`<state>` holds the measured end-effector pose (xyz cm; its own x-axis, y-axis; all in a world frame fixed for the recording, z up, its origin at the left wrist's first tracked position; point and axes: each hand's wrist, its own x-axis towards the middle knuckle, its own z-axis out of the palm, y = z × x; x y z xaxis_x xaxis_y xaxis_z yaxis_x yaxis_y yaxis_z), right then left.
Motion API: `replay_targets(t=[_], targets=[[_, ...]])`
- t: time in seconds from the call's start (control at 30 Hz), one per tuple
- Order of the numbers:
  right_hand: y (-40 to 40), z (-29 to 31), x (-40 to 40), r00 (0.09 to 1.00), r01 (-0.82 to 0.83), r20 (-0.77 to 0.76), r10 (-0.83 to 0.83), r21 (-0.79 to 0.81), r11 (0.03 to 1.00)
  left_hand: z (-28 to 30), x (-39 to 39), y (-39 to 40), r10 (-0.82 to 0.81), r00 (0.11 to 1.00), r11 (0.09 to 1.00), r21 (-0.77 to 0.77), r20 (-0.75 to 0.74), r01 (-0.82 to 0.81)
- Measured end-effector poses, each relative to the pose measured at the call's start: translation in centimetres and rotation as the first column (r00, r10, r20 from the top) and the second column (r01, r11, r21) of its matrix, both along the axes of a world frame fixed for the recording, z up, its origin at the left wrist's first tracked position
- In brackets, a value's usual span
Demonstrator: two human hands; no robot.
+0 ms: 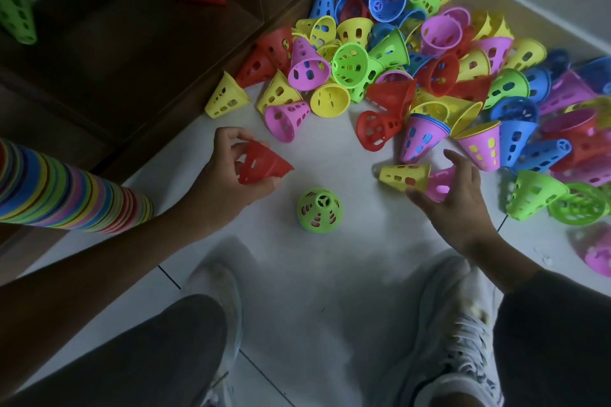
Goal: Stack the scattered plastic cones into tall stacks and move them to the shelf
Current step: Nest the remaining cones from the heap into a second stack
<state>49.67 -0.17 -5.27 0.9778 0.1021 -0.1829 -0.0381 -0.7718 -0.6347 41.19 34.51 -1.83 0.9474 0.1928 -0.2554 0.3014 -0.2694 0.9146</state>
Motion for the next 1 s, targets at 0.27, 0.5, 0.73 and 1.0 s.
replay_targets(t=[0.27, 0.5, 0.73, 1.0], targets=[[-0.8, 0.2, 0.2, 0.998, -0.002, -0.066, 0.003, 0.024, 1.0, 3.6, -0.8, -0.3, -0.199, 0.979, 0.976, 0.083, -0.032, 0.201], [-0.4, 0.2, 0.3, 0.999, 0.053, -0.002, -0.053, 0.075, 0.996, 3.6, -0.4, -2.0, -0.419, 0.907, 0.878, 0.242, -0.031, 0.414], [-0.4, 0.9, 0.5, 0.992, 0.12, 0.014, -0.123, 0.105, 0.987, 1.6, 0.2, -4.3, -0.512, 0.859, 0.785, 0.395, -0.019, 0.477], [2.2, 3.4, 0.3, 0.909, 0.387, -0.378, -0.176, 0.608, 0.693, -0.4, 0.2, -5.7, -0.465, 0.884, 0.798, 0.413, -0.04, 0.438]])
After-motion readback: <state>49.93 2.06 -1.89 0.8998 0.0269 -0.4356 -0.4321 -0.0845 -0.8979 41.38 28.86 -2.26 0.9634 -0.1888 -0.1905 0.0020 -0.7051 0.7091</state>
